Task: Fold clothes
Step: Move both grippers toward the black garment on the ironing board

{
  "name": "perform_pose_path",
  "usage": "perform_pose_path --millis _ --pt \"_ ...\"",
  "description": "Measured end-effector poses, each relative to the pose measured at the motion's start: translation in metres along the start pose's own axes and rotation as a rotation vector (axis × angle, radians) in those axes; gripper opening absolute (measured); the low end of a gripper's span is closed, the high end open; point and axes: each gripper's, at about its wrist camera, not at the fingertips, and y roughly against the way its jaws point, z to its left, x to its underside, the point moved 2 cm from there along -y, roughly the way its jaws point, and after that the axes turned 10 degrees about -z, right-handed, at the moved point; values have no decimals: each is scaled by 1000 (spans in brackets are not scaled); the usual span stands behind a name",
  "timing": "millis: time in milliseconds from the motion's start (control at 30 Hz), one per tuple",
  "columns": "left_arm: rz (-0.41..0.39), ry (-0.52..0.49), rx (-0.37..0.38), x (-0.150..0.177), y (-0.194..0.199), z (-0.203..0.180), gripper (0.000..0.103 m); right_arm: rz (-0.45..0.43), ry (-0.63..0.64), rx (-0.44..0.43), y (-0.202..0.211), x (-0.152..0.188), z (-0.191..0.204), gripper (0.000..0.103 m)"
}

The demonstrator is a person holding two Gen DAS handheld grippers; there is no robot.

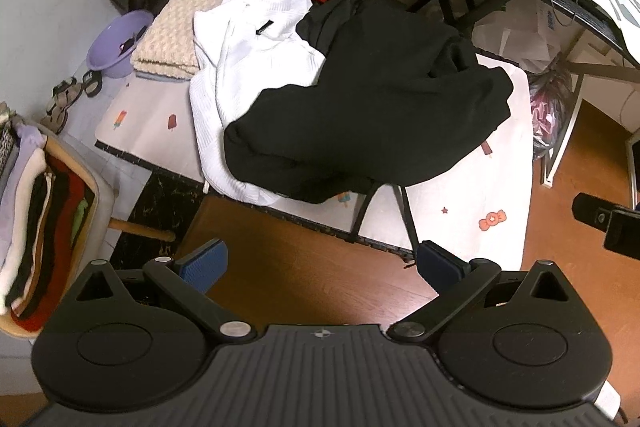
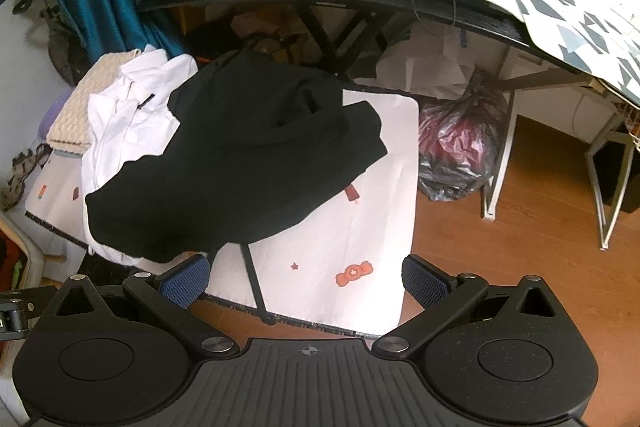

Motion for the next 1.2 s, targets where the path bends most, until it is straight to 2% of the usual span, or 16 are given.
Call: perform_pose_path --millis 267,767,967,1133,1200 --pt "-1 -52 32 -3 -2 8 103 0 -33 34 2 2 10 102" --pt "25 -63 76 3 -13 27 103 -1 -26 70 3 5 39 102" --pt "-63 -99 61 -4 -11 43 103 -51 -78 61 2 8 46 102" --pt "-169 -77 107 -9 -1 65 103 -93 -12 85 0 5 62 102" --pt "-177 -68 123 -9 0 74 102 -108 17 95 -2 4 69 102"
